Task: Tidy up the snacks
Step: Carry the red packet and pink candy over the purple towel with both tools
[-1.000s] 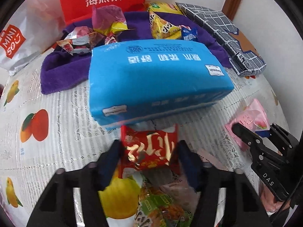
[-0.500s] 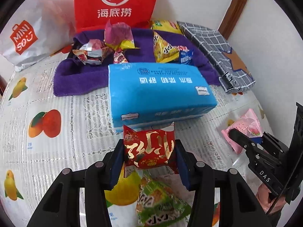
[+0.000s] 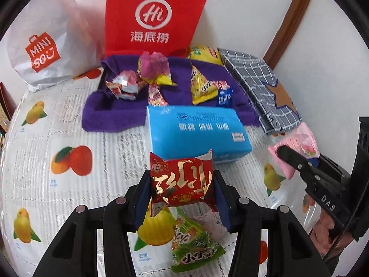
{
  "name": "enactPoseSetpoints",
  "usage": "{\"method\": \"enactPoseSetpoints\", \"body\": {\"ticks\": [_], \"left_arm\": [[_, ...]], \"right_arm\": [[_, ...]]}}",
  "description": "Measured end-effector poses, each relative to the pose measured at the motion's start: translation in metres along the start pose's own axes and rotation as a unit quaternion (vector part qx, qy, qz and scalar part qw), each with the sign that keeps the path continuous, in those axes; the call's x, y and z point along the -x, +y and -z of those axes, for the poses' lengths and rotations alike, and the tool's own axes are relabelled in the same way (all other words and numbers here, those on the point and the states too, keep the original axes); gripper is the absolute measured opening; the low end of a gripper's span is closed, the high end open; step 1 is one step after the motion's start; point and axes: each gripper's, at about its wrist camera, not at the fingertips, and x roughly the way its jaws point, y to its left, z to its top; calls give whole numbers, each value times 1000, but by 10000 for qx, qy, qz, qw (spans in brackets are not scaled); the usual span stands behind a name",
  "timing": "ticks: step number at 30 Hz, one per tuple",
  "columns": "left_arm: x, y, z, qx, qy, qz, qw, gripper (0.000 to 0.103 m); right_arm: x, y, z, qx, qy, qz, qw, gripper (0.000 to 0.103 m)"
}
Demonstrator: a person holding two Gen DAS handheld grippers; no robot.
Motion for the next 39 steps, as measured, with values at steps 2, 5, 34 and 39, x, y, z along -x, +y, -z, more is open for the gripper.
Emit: {"method": "enactPoseSetpoints", "body": {"ticks": [2,5,34,39], "left_arm": [[4,1,-7,-4,-60,-36,10000,48],[11,4,-19,-17,-178,-72,9998,48],[-24,42,-171,136,-615,-128,9979,48],[-46,61,-181,326,-601,-83,9976,48]], "right_arm": [[0,3,-11,22,-45,26,10000,30],[-2,4,-32,25,-84,63,9999,30],[-88,4,-178,132,-285,80,9995,30],[-110,-5,-183,55,-225,90,9997,30]]}}
